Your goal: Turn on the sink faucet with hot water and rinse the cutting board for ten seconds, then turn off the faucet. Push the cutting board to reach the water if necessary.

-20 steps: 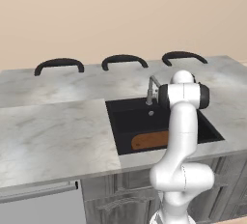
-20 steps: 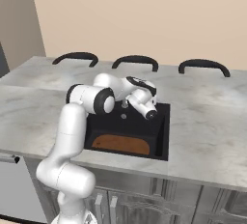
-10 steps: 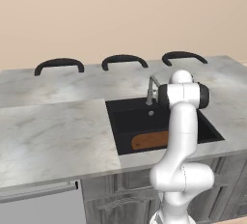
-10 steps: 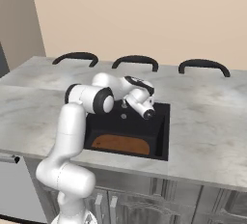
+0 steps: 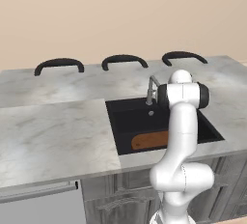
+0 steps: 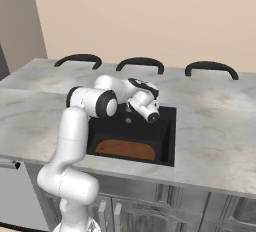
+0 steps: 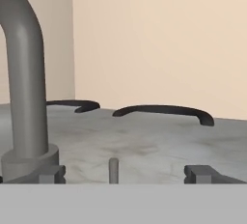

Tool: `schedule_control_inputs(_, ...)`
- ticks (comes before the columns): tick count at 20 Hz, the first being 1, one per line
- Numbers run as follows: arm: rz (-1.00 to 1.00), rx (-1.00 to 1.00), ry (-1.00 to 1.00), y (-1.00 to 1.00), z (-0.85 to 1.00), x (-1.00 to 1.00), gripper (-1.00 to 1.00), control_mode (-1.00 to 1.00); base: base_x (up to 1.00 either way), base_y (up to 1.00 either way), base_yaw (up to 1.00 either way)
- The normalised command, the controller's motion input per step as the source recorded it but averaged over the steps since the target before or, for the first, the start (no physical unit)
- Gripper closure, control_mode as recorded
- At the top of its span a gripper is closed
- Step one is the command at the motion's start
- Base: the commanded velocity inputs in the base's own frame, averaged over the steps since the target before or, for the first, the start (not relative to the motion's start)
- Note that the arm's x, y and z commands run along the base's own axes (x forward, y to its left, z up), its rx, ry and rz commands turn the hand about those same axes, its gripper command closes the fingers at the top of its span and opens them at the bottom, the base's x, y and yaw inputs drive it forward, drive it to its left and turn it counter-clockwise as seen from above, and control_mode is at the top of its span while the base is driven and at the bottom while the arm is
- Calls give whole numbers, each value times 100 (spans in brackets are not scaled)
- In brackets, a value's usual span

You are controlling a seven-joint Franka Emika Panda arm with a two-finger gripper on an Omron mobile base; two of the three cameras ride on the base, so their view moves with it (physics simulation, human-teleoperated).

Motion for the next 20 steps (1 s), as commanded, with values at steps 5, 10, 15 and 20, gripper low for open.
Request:
schedule_control_inputs(5,-1,0,0,0,0,0,-100,-100,0,0,0)
schedule_control_inputs(10,-6,0,0,0,0,5,-100,-100,0,0,0)
schedule_control_inputs(15,-9,0,0,0,0,5,-100,-100,0,0,0)
schedule_control_inputs(20,-4,0,0,0,0,7,-100,-100,0,0,0)
